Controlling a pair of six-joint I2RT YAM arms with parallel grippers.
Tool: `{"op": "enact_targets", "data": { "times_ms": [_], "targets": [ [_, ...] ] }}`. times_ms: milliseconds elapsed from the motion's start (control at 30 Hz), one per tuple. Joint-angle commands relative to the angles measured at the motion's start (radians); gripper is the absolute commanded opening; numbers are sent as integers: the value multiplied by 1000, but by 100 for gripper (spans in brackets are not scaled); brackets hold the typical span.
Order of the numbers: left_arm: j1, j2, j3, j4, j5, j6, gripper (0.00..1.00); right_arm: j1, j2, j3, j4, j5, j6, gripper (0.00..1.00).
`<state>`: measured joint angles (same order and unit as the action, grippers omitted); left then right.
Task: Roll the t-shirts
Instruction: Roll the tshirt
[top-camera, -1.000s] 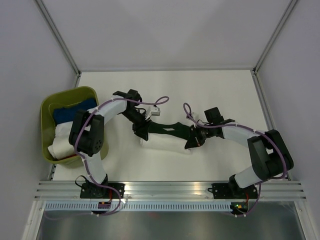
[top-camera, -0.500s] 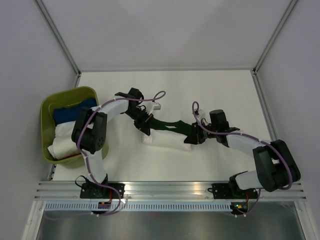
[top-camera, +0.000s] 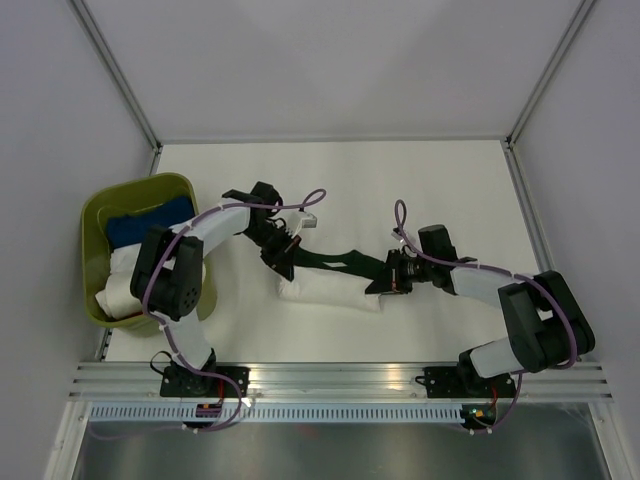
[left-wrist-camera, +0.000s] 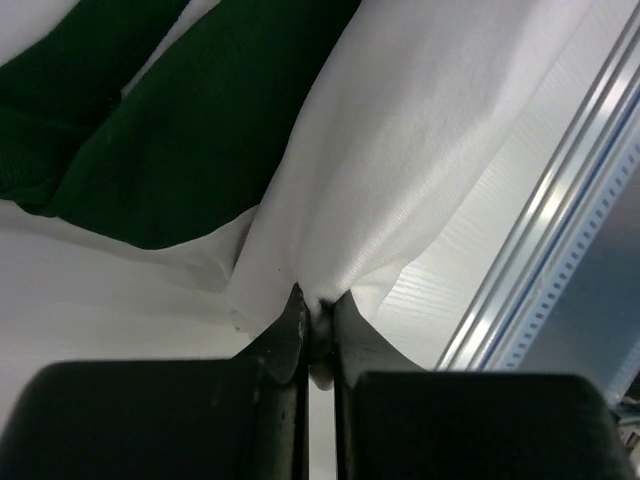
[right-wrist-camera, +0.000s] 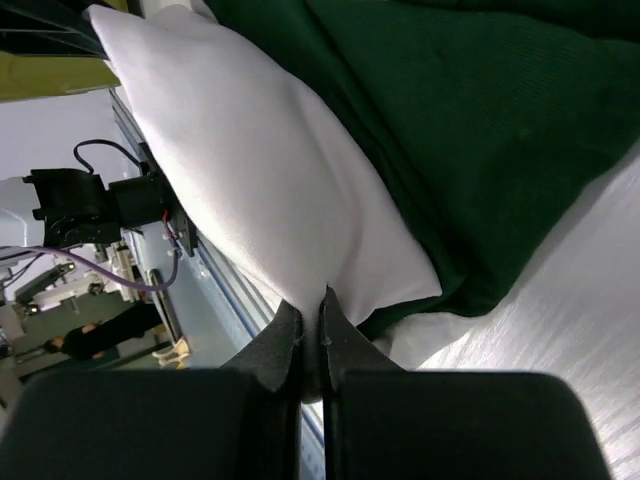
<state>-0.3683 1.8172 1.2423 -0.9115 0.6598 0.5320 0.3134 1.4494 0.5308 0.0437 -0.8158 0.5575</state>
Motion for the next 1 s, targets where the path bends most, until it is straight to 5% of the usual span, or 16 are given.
{"op": "enact_targets", "data": {
  "times_ms": [0,233,400,633,767,967],
  "targets": [
    [3,-33,-21,-69,-58,28,2,-8,-1,15,-100,-14,85,1],
    [9,83,71,80,-213,-131,25,-51,189,142,-120,124,51,0],
    [9,2,57,172,-223,-139,48,-53,221,207,-168,115,29,1],
    [-20,-321,-189,417,-172,129,65,-54,284,244,-228,119,24,0],
    [-142,-525,-423,620,-233,382,76,-53,301,276,-249,127,5,1],
    [-241,-578,-687,884,-308,759,88,-54,321,324,-286,118,-56,3]
  ]
}}
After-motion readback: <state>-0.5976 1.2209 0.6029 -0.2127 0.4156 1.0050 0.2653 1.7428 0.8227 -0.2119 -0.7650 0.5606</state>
